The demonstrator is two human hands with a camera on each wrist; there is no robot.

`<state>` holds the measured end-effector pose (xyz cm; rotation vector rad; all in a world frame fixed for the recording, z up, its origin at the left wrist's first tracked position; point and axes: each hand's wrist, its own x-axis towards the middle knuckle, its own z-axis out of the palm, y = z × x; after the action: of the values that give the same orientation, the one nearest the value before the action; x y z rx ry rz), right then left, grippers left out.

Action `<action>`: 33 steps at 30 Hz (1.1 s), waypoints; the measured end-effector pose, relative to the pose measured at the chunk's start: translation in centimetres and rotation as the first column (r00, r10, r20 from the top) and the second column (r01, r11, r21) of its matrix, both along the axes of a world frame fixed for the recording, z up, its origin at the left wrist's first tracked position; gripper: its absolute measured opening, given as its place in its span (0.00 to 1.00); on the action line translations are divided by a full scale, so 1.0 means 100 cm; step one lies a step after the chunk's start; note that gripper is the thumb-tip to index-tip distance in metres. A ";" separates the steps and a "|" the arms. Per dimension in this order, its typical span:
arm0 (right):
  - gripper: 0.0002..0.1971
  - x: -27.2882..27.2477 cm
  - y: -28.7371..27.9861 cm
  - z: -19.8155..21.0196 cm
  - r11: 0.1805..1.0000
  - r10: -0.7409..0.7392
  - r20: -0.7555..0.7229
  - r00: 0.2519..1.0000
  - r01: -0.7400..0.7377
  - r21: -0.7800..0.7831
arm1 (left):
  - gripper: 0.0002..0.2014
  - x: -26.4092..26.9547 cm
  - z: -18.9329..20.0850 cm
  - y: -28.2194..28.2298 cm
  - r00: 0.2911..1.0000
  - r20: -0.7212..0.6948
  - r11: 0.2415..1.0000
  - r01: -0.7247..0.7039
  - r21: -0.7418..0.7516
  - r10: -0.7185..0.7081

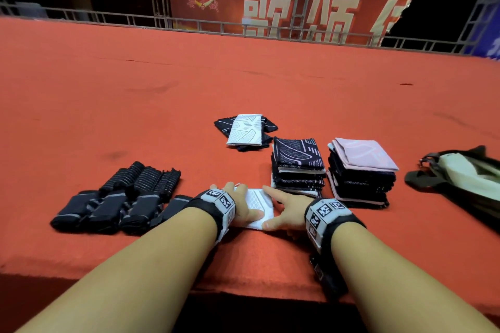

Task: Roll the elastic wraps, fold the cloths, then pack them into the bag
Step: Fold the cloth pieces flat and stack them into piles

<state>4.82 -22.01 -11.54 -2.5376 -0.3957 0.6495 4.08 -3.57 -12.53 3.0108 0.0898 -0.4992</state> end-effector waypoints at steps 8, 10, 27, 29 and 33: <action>0.51 -0.031 -0.012 -0.009 0.959 -0.060 -0.023 0.998 0.064 0.277 | 0.12 0.013 0.060 0.005 0.999 0.014 0.996 0.030 -0.085 -0.029; 0.55 -0.033 -0.014 -0.014 0.923 -0.121 -0.016 0.992 0.119 0.366 | 0.07 0.007 0.079 0.008 0.997 -0.048 0.972 0.042 -0.230 -0.055; 0.08 -0.001 -0.039 0.106 0.357 -0.342 -0.280 0.897 0.400 0.844 | 0.09 0.022 0.162 -0.017 0.971 0.112 0.241 0.059 -0.969 0.211; 0.06 0.018 -0.047 0.121 0.403 -0.467 -0.212 0.859 0.419 0.814 | 0.09 0.033 0.164 -0.029 0.970 0.069 0.179 0.027 -0.984 0.233; 0.25 0.055 -0.062 0.125 0.543 -0.591 -0.075 0.803 0.465 0.699 | 0.12 0.055 0.153 -0.044 0.976 0.059 0.297 -0.005 -0.955 0.208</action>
<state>10.36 -28.20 0.96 -1.8097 0.1039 0.0037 9.56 -7.98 2.73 1.7753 -0.0247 -0.1380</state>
